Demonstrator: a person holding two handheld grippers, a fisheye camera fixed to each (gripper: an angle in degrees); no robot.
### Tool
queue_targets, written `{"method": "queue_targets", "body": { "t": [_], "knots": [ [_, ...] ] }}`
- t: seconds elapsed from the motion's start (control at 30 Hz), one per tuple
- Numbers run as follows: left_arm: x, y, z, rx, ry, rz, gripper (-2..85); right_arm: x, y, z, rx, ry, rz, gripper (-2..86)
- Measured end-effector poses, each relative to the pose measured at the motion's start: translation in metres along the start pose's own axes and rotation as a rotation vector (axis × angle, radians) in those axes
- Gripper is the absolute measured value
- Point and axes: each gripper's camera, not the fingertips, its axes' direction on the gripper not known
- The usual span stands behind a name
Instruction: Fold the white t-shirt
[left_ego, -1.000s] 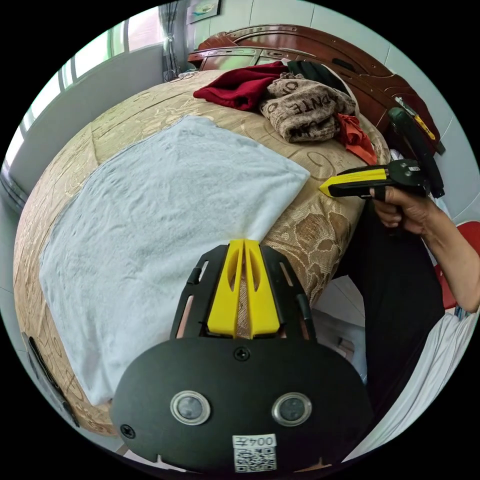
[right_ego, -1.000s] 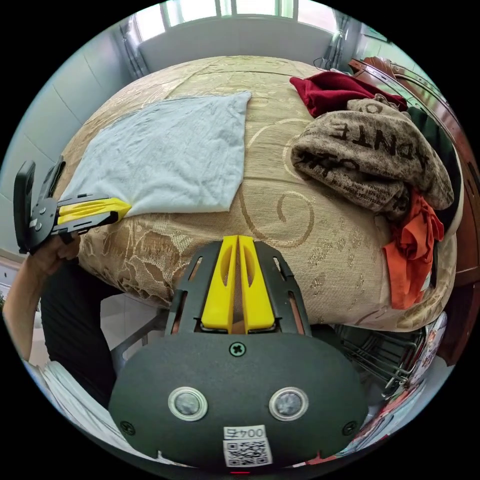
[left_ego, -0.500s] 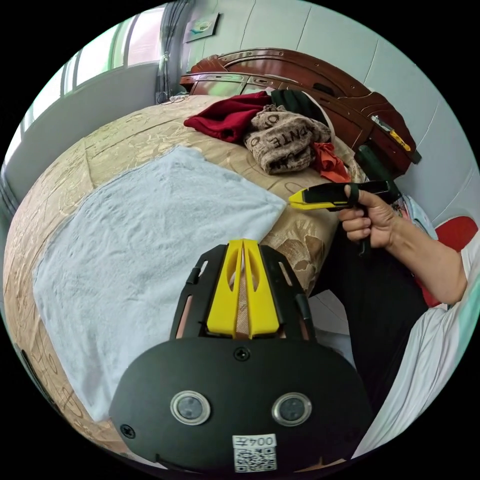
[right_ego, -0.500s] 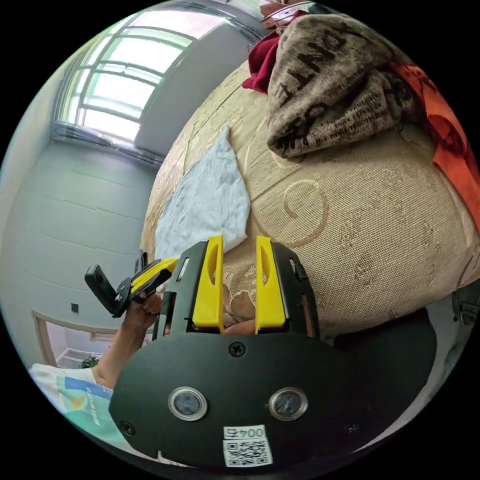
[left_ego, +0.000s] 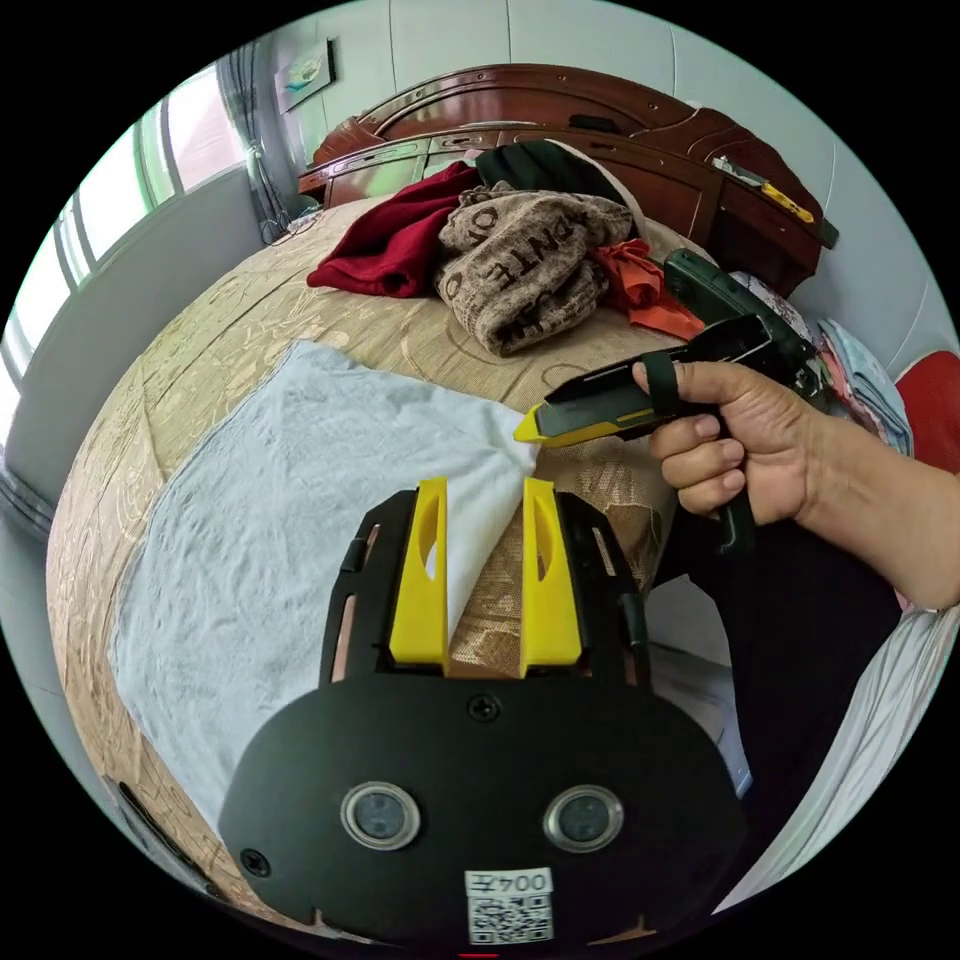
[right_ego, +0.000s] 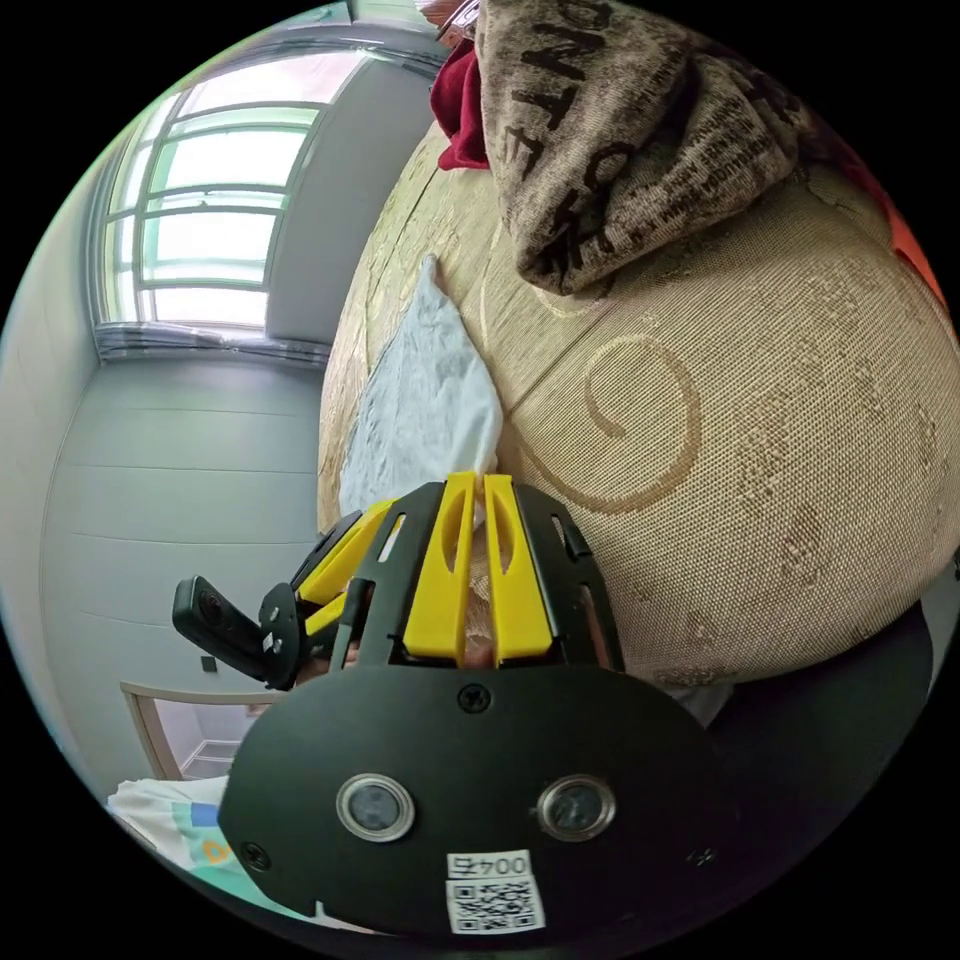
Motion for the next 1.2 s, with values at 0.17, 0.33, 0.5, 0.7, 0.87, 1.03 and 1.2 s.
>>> {"method": "queue_targets", "body": {
  "t": [0.17,0.33,0.5,0.7,0.87,1.03,1.2],
  "knots": [
    [0.025,-0.018,0.01,-0.021,-0.097,0.053,12.4,-0.005,-0.016,-0.012,-0.023,0.005,-0.076,1.5],
    [0.052,-0.031,0.01,-0.004,-0.327,0.109,9.4,-0.01,-0.028,-0.016,-0.048,-0.001,-0.147,2.1],
    [0.041,-0.023,-0.007,0.06,-0.314,-0.027,4.0,0.012,-0.05,-0.03,0.002,-0.045,-0.175,7.4],
    [0.021,-0.005,-0.049,0.153,-0.28,-0.104,3.2,0.071,-0.12,0.011,-0.092,-0.27,0.015,16.1],
    [0.001,0.01,-0.077,0.196,-0.256,-0.152,3.0,0.056,-0.181,0.072,-0.161,-0.23,0.03,18.4],
    [-0.018,0.024,-0.094,0.216,-0.226,-0.18,2.8,0.043,-0.23,0.129,-0.218,-0.143,0.029,18.1],
    [-0.042,0.039,-0.118,0.242,-0.187,-0.211,2.8,0.033,-0.261,0.189,-0.304,-0.057,-0.003,15.1]
  ]
}}
